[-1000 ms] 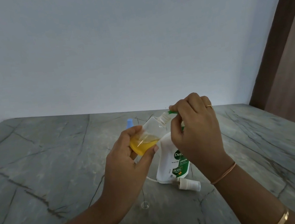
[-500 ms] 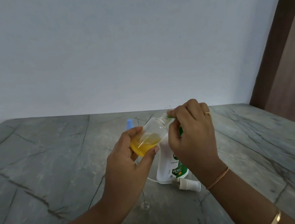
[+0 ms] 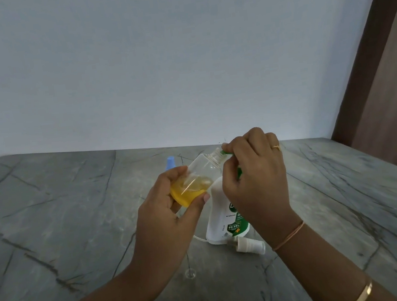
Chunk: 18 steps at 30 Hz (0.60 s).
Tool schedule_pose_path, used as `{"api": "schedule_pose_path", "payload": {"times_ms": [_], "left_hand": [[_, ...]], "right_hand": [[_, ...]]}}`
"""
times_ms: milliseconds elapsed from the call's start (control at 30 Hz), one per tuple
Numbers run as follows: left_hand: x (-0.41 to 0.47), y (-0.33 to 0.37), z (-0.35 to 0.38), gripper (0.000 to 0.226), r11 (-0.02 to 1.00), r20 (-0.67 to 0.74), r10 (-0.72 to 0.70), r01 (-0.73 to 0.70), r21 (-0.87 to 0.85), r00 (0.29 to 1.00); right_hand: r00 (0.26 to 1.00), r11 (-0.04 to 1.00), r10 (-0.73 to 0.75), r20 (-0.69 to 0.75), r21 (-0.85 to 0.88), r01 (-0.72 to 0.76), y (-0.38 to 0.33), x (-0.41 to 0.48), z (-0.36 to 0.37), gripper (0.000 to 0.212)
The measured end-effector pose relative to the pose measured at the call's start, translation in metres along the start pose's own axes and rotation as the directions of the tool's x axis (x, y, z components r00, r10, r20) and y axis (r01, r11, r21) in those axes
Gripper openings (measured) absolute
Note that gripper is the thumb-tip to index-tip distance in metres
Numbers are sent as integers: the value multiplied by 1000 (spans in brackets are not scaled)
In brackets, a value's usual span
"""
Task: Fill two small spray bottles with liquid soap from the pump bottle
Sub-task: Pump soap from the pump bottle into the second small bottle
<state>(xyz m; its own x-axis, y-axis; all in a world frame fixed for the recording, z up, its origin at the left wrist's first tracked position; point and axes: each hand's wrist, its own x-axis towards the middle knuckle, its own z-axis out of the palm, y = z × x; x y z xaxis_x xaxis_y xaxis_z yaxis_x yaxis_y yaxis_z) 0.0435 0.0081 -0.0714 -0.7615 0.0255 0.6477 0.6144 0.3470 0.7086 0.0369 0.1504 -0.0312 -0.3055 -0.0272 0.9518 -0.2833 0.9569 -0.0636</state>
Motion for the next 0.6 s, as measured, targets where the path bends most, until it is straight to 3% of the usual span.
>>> {"api": "schedule_pose_path", "payload": {"times_ms": [600], "left_hand": [[-1, -2, 0, 48, 1000, 9, -9, 9, -26, 1000]], "right_hand": [[1000, 1000, 10, -7, -7, -10, 0, 4, -5, 24]]}}
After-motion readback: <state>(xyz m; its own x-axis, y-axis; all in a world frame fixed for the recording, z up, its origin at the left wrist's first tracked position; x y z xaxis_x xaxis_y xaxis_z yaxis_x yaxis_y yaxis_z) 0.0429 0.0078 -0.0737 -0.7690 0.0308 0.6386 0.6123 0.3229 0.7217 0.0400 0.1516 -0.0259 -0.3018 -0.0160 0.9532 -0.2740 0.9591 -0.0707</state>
